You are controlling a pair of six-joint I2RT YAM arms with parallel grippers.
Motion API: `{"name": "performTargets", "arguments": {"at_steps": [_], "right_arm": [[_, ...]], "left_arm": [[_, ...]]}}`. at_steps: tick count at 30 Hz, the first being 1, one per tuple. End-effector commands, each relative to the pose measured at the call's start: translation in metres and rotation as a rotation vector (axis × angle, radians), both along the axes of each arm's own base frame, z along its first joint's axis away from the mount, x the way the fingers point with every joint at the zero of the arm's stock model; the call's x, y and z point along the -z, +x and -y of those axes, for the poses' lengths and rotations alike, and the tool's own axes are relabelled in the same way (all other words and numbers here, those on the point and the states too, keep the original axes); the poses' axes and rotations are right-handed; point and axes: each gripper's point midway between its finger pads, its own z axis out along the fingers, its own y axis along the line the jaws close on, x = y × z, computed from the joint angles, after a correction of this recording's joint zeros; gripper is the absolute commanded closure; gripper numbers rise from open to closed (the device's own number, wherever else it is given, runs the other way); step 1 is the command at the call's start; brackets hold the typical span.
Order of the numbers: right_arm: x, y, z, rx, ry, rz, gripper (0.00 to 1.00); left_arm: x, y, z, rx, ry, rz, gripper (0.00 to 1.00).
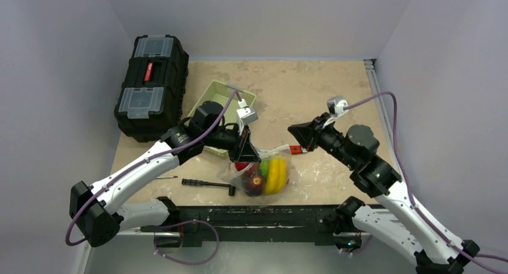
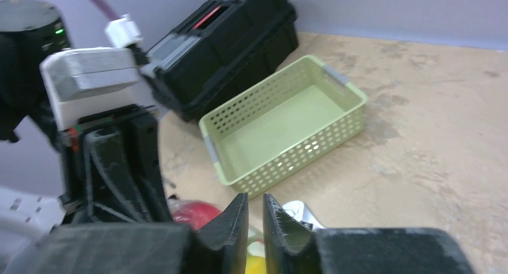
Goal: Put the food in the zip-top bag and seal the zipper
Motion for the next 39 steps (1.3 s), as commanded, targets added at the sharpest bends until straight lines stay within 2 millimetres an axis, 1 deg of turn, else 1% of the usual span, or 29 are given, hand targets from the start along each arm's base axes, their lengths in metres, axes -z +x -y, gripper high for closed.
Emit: {"name": "performTargets", "arguments": {"at_steps": [1,2,3,4,5,6,8,11,14,17,18,21,22,26,30,32,35,38,39], "right_arm": [[-0.021,-0.027,-0.022,-0.277,-0.203,0.059,0.77],[-0.023,-0.029,-0.023,-0.303,-0.234,0.053,0.69],[-0.025,-0.035,-0.023,-0.335,-0.257,0.045,0.60],[-0.028,-0.043,-0.026,-0.383,-0.256,0.044,0.44],[-0.028,-0.052,-0.029,-0.448,-0.265,0.045,0.39],[-0.027,-0.057,-0.031,-0.487,-0.285,0.042,0.36],[-0.021,-0.059,-0.032,-0.524,-0.318,0.024,0.33],[-0.009,-0.062,-0.039,-0.587,-0.341,-0.009,0.32],[-0.004,-0.063,-0.044,-0.624,-0.338,-0.023,0.34],[0.000,-0.062,-0.049,-0.664,-0.354,0.001,0.35],[0.001,-0.064,-0.052,-0.696,-0.354,-0.004,0.37],[0.008,-0.071,-0.060,-0.786,-0.340,-0.039,0.46],[0.010,-0.072,-0.063,-0.807,-0.338,-0.054,0.48],[0.015,-0.082,-0.068,-0.890,-0.322,-0.096,0.50],[0.020,-0.080,-0.070,-0.891,-0.323,-0.127,0.55],[0.021,-0.078,-0.072,-0.891,-0.323,-0.132,0.62],[0.021,-0.073,-0.075,-0.875,-0.319,-0.129,0.74],[0.024,-0.073,-0.077,-0.886,-0.310,-0.144,0.83],[0.026,-0.071,-0.077,-0.871,-0.315,-0.153,0.89]], "left_arm": [[-0.026,0.004,0.005,0.031,-0.056,0.065,1.00],[-0.027,0.004,0.006,0.035,-0.059,0.072,1.00],[-0.029,0.006,0.006,0.039,-0.059,0.079,1.00],[-0.031,0.006,0.006,0.047,-0.060,0.091,1.00],[-0.031,0.005,0.006,0.056,-0.062,0.092,1.00],[-0.032,0.003,0.006,0.073,-0.067,0.100,1.00],[-0.033,-0.003,0.005,0.116,-0.081,0.118,1.00],[-0.033,-0.013,0.002,0.175,-0.098,0.139,1.00],[-0.034,-0.022,-0.002,0.222,-0.117,0.165,1.00],[-0.036,-0.026,-0.004,0.247,-0.131,0.184,1.00],[-0.037,-0.027,-0.004,0.251,-0.134,0.188,1.00],[-0.036,-0.026,-0.003,0.255,-0.135,0.188,1.00],[-0.036,-0.026,-0.003,0.255,-0.134,0.186,1.00],[-0.034,-0.026,-0.003,0.255,-0.131,0.181,1.00],[-0.035,-0.026,-0.004,0.251,-0.130,0.187,1.00],[-0.036,-0.025,-0.002,0.250,-0.136,0.186,1.00],[-0.037,-0.024,-0.001,0.245,-0.139,0.178,1.00],[-0.036,-0.022,0.000,0.232,-0.126,0.161,1.00],[-0.036,-0.021,0.000,0.227,-0.119,0.153,1.00]]}}
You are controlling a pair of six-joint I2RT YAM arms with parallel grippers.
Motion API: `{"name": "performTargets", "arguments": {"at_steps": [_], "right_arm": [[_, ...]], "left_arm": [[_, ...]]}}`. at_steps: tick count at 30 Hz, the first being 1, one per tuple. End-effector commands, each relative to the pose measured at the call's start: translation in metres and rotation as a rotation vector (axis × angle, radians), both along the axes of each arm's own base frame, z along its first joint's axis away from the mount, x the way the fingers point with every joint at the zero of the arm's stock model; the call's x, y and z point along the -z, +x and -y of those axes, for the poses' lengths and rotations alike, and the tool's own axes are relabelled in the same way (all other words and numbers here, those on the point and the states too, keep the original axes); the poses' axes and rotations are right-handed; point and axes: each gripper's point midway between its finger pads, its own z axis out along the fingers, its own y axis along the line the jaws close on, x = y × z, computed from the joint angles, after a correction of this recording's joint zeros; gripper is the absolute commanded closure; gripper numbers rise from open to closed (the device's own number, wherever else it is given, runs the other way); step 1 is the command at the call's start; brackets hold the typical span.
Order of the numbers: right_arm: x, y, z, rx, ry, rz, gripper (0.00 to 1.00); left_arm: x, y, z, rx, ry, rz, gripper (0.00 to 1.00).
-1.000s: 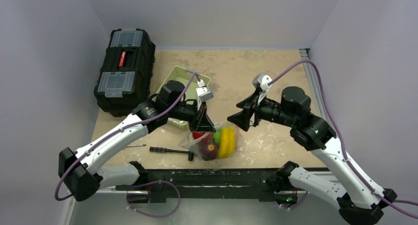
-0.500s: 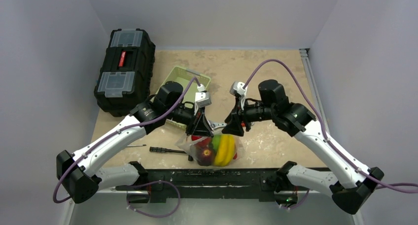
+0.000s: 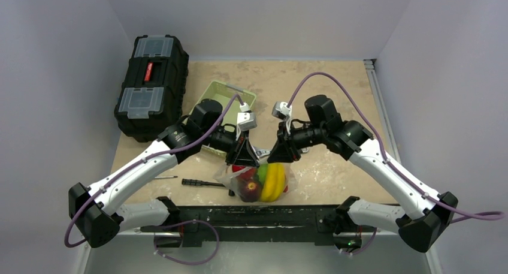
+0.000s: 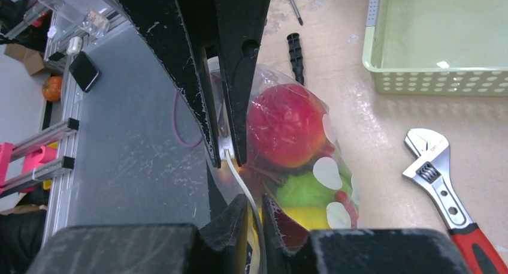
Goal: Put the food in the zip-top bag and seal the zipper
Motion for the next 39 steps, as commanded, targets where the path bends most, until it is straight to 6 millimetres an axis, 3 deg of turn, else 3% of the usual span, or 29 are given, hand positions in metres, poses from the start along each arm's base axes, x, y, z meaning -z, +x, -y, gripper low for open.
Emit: {"name": "performTargets", "arguments": {"at_steps": [1,4,7,13,19,23,26,28,30,31,32,34,35,37,39], "right_arm": [[-0.014,0.006,-0.007,0.009,0.036,0.027,0.99],[-0.003,0.019,-0.002,0.099,-0.015,0.036,1.00],[0.003,0.053,0.016,0.394,-0.091,0.029,1.00],[-0.004,0.105,0.087,0.923,-0.199,0.176,1.00],[-0.006,0.118,0.141,1.286,-0.225,0.190,1.00],[-0.007,0.116,0.162,1.422,-0.198,0.183,1.00],[-0.022,0.110,0.151,1.328,-0.106,0.217,1.00],[-0.039,0.098,0.122,1.112,-0.006,0.260,1.00],[-0.057,0.074,0.088,0.846,0.087,0.288,1.00],[-0.064,0.060,0.073,0.719,0.126,0.292,0.90],[-0.071,0.045,0.059,0.598,0.167,0.282,0.74],[-0.078,0.028,0.044,0.460,0.207,0.274,0.49],[-0.077,0.023,0.037,0.401,0.213,0.266,0.41],[-0.070,0.014,0.026,0.301,0.210,0.242,0.33],[-0.060,0.011,0.018,0.232,0.185,0.215,0.31]], "left_arm": [[-0.019,0.002,0.003,0.010,-0.045,0.027,1.00],[-0.017,0.004,0.003,-0.008,-0.023,0.013,1.00],[-0.015,0.008,0.002,-0.041,-0.002,-0.001,1.00],[-0.016,0.013,0.000,-0.081,0.016,-0.001,1.00],[-0.010,0.017,-0.001,-0.116,0.047,-0.027,1.00],[-0.006,0.018,-0.003,-0.130,0.071,-0.039,1.00],[-0.004,0.018,-0.003,-0.128,0.069,-0.041,1.00],[-0.004,0.018,-0.001,-0.121,0.057,-0.042,1.00],[-0.006,0.018,0.002,-0.114,0.046,-0.051,1.00],[-0.006,0.017,0.003,-0.105,0.044,-0.059,1.00],[-0.006,0.016,0.004,-0.093,0.040,-0.064,1.00],[-0.007,0.015,0.006,-0.078,0.038,-0.073,1.00],[-0.006,0.015,0.007,-0.073,0.039,-0.079,1.00],[-0.006,0.014,0.008,-0.061,0.037,-0.084,1.00],[-0.007,0.012,0.008,-0.048,0.032,-0.087,1.00]]}}
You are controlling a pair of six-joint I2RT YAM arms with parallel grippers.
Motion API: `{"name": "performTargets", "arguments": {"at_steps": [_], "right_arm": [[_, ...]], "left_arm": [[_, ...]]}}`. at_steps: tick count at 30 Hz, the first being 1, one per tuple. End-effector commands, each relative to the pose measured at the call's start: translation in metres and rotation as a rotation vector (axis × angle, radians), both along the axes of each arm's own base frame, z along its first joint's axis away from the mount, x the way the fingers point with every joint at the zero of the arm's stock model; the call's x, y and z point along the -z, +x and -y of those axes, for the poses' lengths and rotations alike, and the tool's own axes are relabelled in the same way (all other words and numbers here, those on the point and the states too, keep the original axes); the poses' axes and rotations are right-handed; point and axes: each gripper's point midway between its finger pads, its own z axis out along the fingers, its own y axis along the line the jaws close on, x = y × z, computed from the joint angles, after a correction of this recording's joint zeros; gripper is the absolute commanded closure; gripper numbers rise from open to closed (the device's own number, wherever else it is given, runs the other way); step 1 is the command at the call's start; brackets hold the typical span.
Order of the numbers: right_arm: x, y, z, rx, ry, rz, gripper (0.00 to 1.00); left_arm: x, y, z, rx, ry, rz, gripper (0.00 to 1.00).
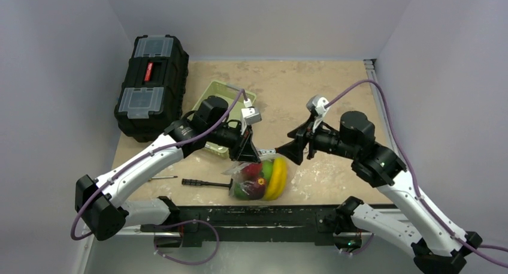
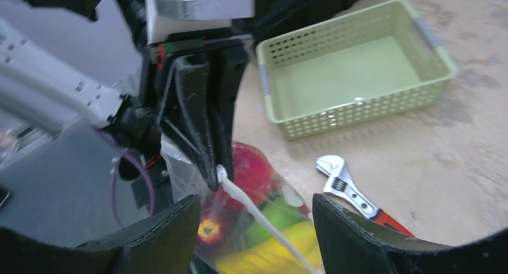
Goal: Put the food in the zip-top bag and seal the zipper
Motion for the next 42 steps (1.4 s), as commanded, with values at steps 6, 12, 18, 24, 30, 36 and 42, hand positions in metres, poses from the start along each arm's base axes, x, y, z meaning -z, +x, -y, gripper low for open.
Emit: {"name": "performTargets", "arguments": {"at_steps": [6,12,18,24,30,36,42], "right_arm": [[0.027,-0.035,-0.039,-0.464,-0.087,-0.057,0.35],[0.037,-0.031,-0.040,-0.471,-0.117,-0.046,0.42],[0.042,-0.033,-0.043,-0.501,-0.106,-0.043,0.54],[0.050,-0.026,-0.046,-0.483,-0.123,-0.051,0.41],[0.058,-0.022,-0.052,-0.491,-0.129,-0.069,0.47],[0.068,-0.020,-0.055,-0.490,-0.127,-0.081,0.66],[0.074,0.003,-0.049,-0.302,-0.154,-0.137,1.00]], "left_arm": [[-0.022,-0.011,0.005,0.077,-0.072,-0.013,1.00],[-0.024,-0.014,0.005,0.107,-0.079,-0.020,1.00],[-0.027,-0.015,0.007,0.130,-0.083,-0.018,1.00],[-0.030,-0.014,0.010,0.144,-0.091,-0.024,1.00],[-0.031,-0.014,0.011,0.155,-0.096,-0.019,1.00],[-0.034,-0.012,0.012,0.159,-0.092,-0.014,1.00],[-0.032,-0.006,0.013,0.122,-0.069,-0.015,1.00]]}}
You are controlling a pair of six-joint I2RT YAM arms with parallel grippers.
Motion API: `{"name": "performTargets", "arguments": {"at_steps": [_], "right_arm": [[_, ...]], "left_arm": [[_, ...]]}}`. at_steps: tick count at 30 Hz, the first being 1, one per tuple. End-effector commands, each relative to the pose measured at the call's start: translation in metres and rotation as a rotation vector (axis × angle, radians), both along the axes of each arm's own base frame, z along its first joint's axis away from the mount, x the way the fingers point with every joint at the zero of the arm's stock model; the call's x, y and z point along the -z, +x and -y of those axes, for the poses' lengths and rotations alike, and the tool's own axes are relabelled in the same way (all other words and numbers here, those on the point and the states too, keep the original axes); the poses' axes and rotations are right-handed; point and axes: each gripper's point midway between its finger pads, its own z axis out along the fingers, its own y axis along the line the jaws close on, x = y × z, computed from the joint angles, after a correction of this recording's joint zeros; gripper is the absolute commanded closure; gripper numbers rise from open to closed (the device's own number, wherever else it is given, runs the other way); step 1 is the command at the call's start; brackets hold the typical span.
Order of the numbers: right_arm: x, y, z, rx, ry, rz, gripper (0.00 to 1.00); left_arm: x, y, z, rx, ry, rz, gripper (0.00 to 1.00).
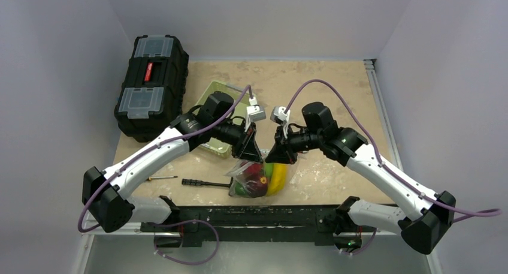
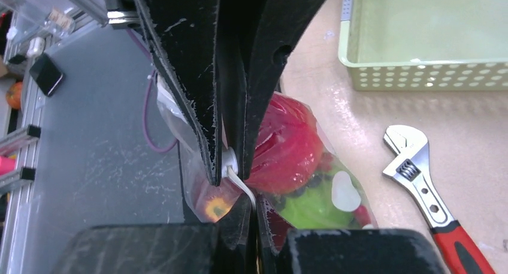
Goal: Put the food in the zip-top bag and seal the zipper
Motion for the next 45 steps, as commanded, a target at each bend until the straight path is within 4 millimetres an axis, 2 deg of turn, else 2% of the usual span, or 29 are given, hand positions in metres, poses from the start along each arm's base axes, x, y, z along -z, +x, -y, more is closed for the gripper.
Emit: {"name": "performTargets", "arguments": {"at_steps": [1,4,8,13,16,21,27,29,31,33,37,40,43,45], "right_arm": [[-0.002,0.034,0.006,0.240,-0.029,0.012,1.00],[-0.002,0.057,0.022,0.459,-0.057,0.010,1.00],[0.006,0.074,0.046,0.714,-0.103,-0.059,1.00],[0.033,0.089,0.085,1.013,-0.206,-0.112,1.00],[0.039,0.091,0.108,1.151,-0.228,-0.108,1.00],[0.030,0.089,0.124,1.234,-0.188,-0.088,1.00],[0.032,0.084,0.120,1.222,-0.167,-0.123,1.00],[0.033,0.083,0.118,1.205,-0.160,-0.126,1.00],[0.027,0.082,0.108,1.135,-0.127,-0.107,1.00],[0.020,0.076,0.094,1.033,-0.072,-0.097,1.00],[0.007,0.063,0.074,0.853,-0.008,-0.050,1.00],[0.005,0.062,0.076,0.839,-0.020,-0.028,1.00],[0.007,0.062,0.076,0.829,-0.042,-0.031,1.00],[0.005,0.061,0.074,0.821,-0.041,-0.035,1.00]], "left_arm": [[-0.028,0.005,0.006,0.007,-0.055,0.058,1.00],[-0.023,0.012,0.004,-0.036,-0.003,0.049,1.00],[-0.012,0.019,-0.001,-0.098,0.066,0.032,1.00],[-0.004,0.028,-0.006,-0.167,0.111,0.049,1.00],[0.000,0.032,-0.009,-0.198,0.134,0.057,1.00],[0.007,0.034,-0.014,-0.220,0.166,0.056,0.98],[0.011,0.035,-0.015,-0.240,0.175,0.050,0.96],[0.012,0.037,-0.018,-0.262,0.188,0.055,0.87],[0.012,0.038,-0.019,-0.281,0.181,0.066,0.65],[0.004,0.036,-0.016,-0.268,0.125,0.091,0.49],[-0.012,0.045,-0.017,-0.305,0.085,0.168,0.38],[-0.023,0.054,-0.015,-0.318,0.069,0.218,0.33],[-0.035,0.057,-0.006,-0.297,0.025,0.249,0.15],[-0.038,0.055,0.001,-0.269,0.018,0.293,0.14]]}}
